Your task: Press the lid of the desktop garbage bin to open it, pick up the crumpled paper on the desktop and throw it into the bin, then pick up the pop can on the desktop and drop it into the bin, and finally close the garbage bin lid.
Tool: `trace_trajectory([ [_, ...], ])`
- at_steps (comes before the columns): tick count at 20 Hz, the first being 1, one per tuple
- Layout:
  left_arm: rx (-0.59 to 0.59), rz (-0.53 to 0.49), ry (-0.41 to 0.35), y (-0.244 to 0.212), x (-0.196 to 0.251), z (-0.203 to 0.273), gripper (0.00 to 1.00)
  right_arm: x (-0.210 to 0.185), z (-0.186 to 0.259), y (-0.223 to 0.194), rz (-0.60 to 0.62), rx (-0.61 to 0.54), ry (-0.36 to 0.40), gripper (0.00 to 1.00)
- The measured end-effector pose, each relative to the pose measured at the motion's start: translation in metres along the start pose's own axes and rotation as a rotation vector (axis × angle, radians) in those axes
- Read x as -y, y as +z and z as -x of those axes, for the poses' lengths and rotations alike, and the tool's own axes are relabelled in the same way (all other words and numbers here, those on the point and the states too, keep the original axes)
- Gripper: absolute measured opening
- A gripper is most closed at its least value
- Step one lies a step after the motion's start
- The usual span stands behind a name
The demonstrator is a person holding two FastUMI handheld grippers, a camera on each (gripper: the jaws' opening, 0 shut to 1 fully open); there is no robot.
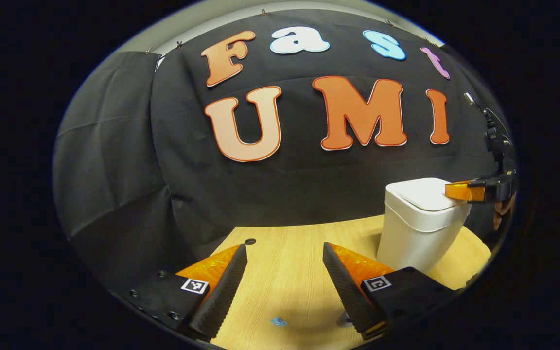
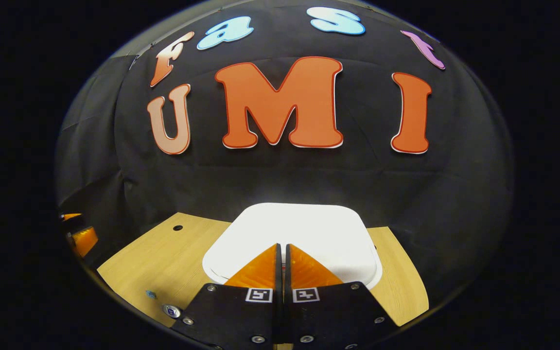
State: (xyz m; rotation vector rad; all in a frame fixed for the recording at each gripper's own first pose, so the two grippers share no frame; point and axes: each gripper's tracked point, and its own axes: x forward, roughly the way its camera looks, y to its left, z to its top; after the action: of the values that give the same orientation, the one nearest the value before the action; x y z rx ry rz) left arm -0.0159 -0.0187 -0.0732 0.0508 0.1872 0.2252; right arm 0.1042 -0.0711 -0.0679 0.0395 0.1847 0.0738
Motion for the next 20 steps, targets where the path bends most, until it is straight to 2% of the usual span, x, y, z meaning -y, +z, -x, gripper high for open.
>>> trace_trajectory([
  [3, -0.029, 0.004, -0.001, -0.015, -0.013, -0.005, 0.99, -0.007, 0.013, 0.02, 0.046, 0.067, -0.004, 0.01],
  [9, -0.101, 0.006, -0.051, -0.047, -0.042, -0.024, 1.0, -0.039, 0.032, 0.052, 0.049, 0.169, -0.011, 0.01],
  [14, -0.178, 0.004, -0.12, -0.086, -0.053, -0.039, 0.99, -0.065, 0.039, 0.033, 0.056, 0.127, -0.019, 0.01],
  [18, -0.337, 0.019, -0.207, -0.141, -0.045, -0.049, 1.0, -0.082, 0.038, 0.006, 0.069, 0.023, -0.027, 0.02],
  [19, -0.379, 0.028, -0.225, -0.155, -0.042, -0.05, 1.0, -0.087, 0.039, 0.004, 0.072, 0.015, -0.027, 0.04],
  [20, -0.416, 0.036, -0.238, -0.168, -0.039, -0.053, 1.0, -0.094, 0.04, 0.002, 0.072, 0.011, -0.015, 0.11],
])
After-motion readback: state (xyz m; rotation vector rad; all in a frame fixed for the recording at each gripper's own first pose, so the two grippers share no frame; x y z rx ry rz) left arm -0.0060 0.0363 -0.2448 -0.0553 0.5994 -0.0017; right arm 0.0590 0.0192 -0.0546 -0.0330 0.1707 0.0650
